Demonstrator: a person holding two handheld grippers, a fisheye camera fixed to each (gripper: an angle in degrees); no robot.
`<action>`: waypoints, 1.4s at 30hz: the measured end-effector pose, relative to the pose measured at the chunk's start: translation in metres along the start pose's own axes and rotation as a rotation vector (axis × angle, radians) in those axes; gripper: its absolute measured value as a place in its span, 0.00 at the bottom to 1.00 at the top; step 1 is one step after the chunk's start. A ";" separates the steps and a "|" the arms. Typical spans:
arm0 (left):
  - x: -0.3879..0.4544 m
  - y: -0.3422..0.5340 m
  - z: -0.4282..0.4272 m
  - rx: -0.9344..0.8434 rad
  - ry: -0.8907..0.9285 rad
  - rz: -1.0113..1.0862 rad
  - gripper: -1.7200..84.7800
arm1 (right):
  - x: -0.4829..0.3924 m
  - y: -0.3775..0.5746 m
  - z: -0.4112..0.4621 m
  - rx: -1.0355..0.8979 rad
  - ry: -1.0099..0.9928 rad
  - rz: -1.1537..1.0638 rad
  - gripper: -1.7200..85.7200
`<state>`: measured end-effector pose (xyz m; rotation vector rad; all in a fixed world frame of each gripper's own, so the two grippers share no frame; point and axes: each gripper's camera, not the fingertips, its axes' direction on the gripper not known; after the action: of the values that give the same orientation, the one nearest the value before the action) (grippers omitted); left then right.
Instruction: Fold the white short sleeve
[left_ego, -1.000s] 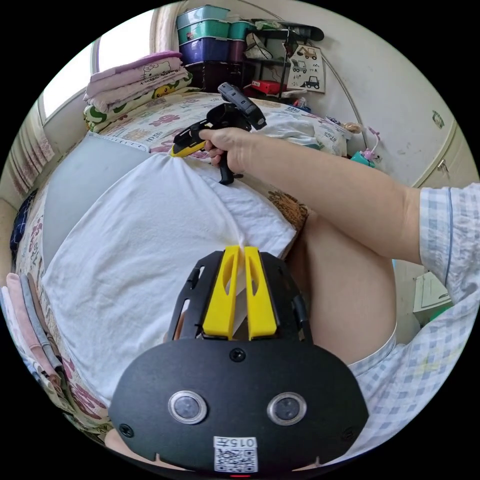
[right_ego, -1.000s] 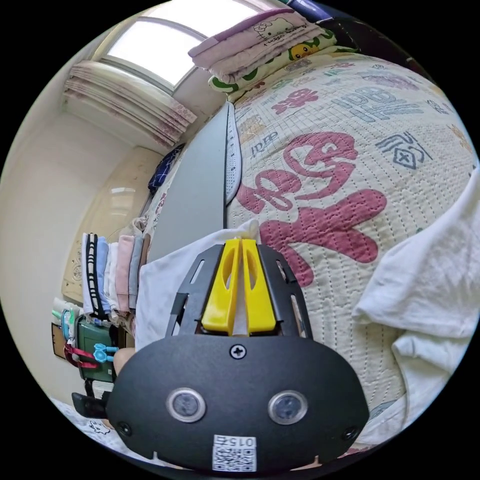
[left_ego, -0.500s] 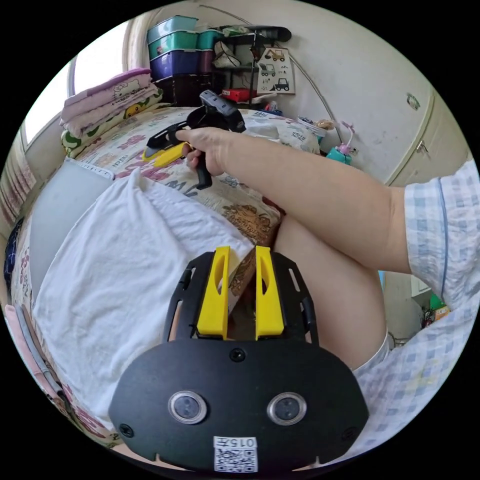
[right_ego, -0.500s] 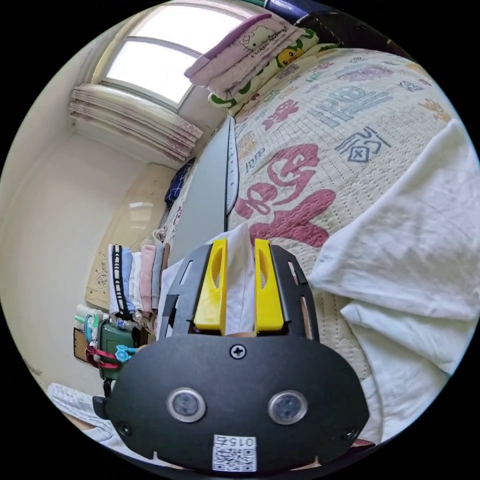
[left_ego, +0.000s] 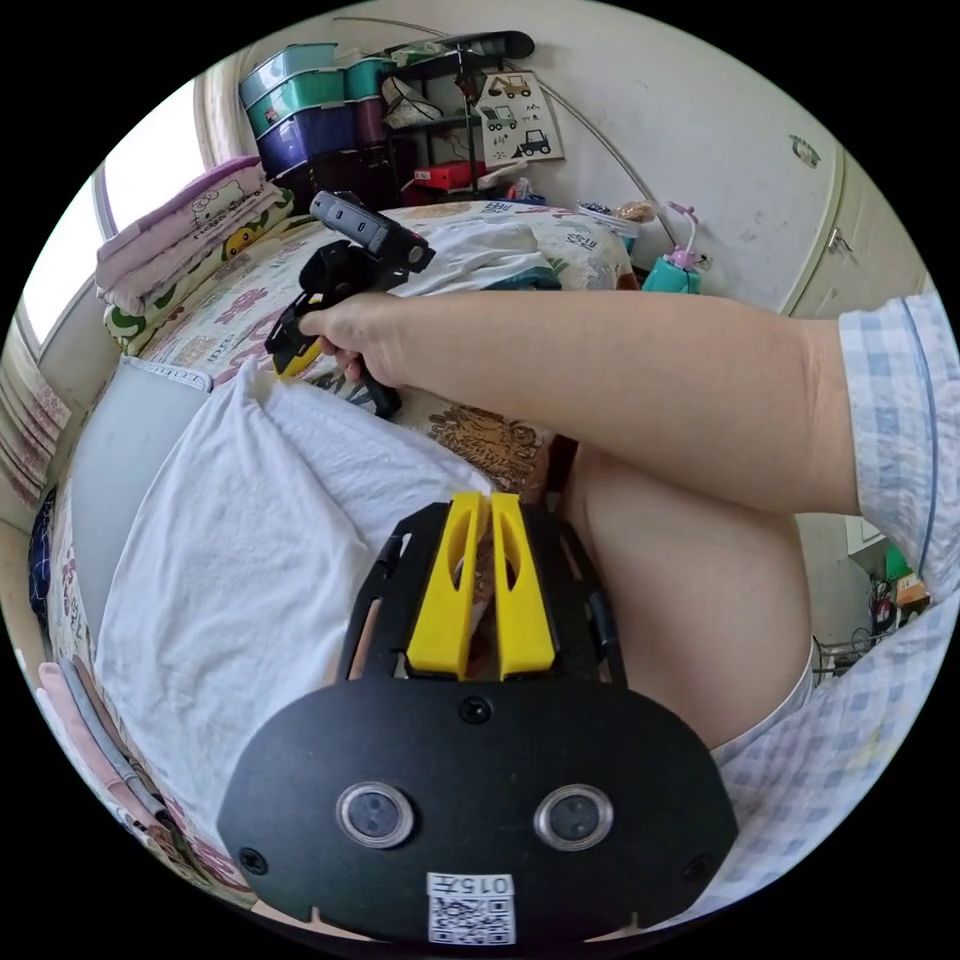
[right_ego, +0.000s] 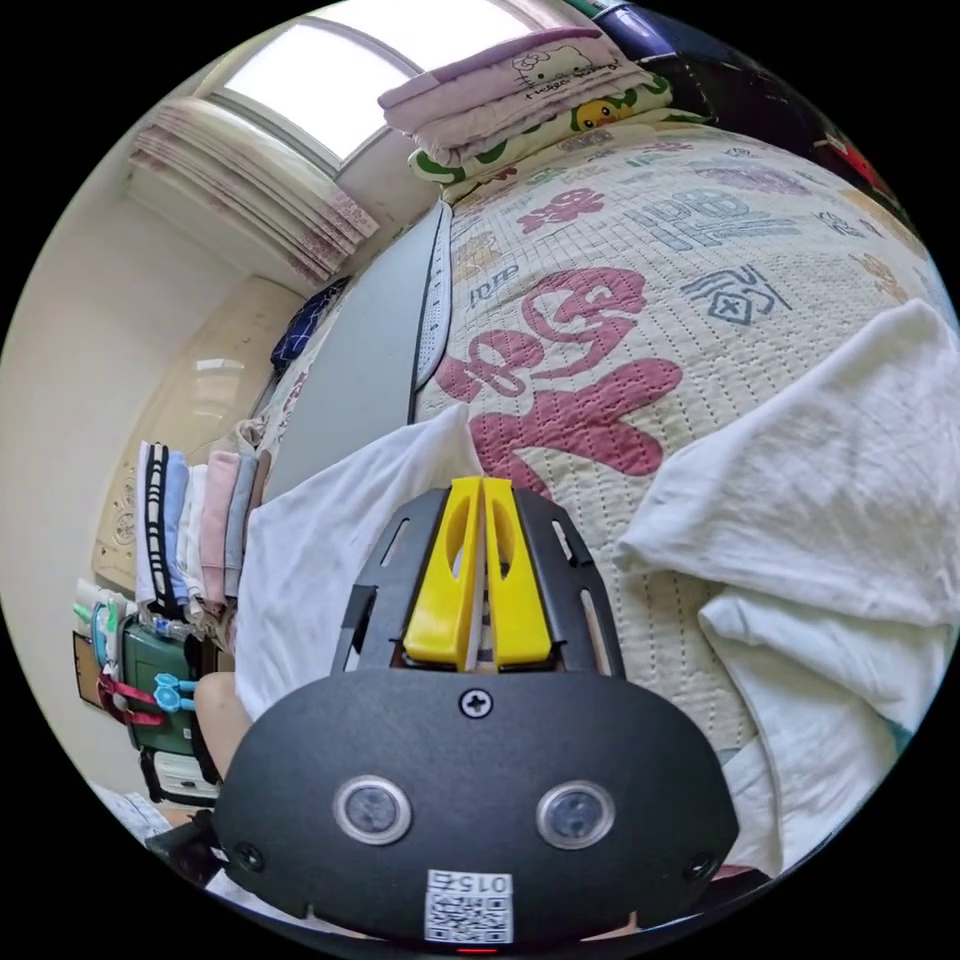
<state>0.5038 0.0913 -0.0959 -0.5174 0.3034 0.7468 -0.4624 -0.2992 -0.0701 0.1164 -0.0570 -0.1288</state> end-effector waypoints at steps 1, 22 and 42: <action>-0.003 0.000 -0.002 0.001 0.023 -0.006 0.05 | -0.001 0.002 -0.007 0.006 -0.018 0.002 0.02; -0.273 -0.170 0.019 -0.084 0.104 -0.274 0.10 | -0.015 0.291 -0.144 0.055 -0.128 0.309 0.15; -0.290 -0.148 -0.035 0.134 0.019 -0.253 0.02 | -0.081 0.403 -0.242 0.322 -0.042 0.130 0.02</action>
<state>0.4036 -0.1833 0.0518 -0.4268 0.2964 0.4726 -0.4767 0.1360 -0.2662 0.4305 -0.1272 0.0084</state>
